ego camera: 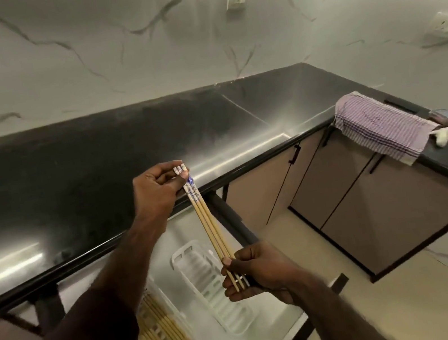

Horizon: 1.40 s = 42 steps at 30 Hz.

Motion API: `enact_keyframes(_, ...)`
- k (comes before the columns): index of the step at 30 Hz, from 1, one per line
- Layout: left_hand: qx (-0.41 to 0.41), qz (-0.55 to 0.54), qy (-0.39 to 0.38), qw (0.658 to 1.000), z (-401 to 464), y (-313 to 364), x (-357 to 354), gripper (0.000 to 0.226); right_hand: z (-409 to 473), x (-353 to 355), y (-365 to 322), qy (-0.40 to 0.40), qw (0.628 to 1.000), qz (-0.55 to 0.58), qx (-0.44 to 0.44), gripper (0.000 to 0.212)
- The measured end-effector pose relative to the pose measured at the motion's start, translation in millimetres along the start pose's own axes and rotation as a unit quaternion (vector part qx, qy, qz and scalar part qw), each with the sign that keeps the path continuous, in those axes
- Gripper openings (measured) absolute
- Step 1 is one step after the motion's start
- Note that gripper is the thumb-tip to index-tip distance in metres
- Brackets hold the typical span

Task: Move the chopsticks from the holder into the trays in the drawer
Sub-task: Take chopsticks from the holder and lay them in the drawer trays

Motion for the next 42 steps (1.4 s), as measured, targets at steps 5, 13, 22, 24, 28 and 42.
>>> enact_keyframes(5,0.05,0.049,0.004,0.998,23,-50,7,0.025,31,7,39,-0.002,0.999,0.009,-0.05,0.028)
enact_keyframes(13,0.112,0.179,0.047,0.976,35,-147,5,0.031,62,28,108,-0.009,0.99,-0.025,-0.14,0.026)
enact_keyframes(22,0.117,0.48,0.049,0.868,51,-221,10,0.038,94,42,157,0.003,0.966,-0.216,-0.142,0.01)
enact_keyframes(24,0.122,0.525,0.049,0.841,54,-230,13,0.038,99,41,166,0.0,0.96,-0.249,-0.128,0.012)
enact_keyframes(28,0.121,0.613,0.043,0.78,60,-237,16,0.037,107,36,177,-0.019,0.938,-0.328,-0.107,0.015)
enact_keyframes(42,-0.009,0.738,0.038,0.674,36,-249,16,0.045,109,28,195,-0.004,0.9,-0.43,-0.066,0.023)
Point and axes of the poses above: each hand's wrist, its own z-axis towards the middle knuckle, its own x-axis out of the back of the hand, y = z × x, the point moved 3 cm from there along z, towards the middle knuckle, and after that the axes turned 12 degrees about x, right-handed, at the moved point
